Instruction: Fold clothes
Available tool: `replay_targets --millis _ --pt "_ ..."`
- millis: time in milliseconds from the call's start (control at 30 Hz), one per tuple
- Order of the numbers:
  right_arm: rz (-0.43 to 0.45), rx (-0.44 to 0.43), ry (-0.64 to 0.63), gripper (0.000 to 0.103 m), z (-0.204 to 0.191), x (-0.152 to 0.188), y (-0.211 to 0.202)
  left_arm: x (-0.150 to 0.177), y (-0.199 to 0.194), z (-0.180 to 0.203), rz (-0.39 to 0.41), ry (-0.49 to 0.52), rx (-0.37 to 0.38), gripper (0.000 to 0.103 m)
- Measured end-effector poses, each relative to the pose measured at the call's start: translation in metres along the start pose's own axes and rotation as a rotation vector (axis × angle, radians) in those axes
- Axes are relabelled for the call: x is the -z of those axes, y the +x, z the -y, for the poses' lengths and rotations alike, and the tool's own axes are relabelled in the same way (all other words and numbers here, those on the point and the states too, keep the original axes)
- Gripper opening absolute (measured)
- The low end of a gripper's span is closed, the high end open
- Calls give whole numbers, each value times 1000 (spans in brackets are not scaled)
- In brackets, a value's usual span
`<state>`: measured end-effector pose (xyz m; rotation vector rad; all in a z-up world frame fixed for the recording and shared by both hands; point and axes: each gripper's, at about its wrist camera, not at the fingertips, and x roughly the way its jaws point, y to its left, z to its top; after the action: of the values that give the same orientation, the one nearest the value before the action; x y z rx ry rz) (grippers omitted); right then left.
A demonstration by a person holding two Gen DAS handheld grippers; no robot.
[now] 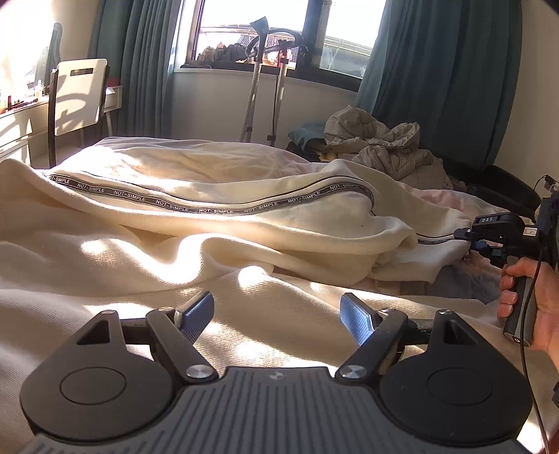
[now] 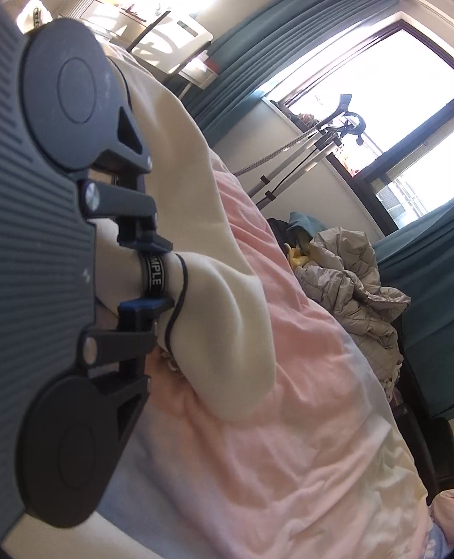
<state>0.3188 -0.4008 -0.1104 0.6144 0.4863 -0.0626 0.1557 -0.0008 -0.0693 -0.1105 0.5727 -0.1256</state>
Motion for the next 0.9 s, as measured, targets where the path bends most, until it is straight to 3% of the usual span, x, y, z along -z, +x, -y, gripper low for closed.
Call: replay_targets --millis 167,333,433,533,667,733,800,900 --pt "156 21 -60 13 -17 -16 -27 -1 -5 2 26 -11 15 82" --pt "338 106 -226 13 -52 -53 -77 -1 -15 1 58 -19 24 82" --pt "344 154 -295 14 -58 -68 -85 -1 -18 1 61 -16 31 82" --pt "269 179 -281 17 -38 -71 -67 0 -19 2 62 -10 35 82" --pt "148 116 -163 26 7 -63 -33 1 -15 3 56 -4 32 82" --pt "128 120 -118 33 21 -62 -28 2 -14 4 52 -9 32 82" --pt "131 97 -62 43 32 -68 -36 2 -13 3 45 -20 41 82" --pt "127 63 120 51 59 -78 -62 3 -13 1 34 -42 56 82"
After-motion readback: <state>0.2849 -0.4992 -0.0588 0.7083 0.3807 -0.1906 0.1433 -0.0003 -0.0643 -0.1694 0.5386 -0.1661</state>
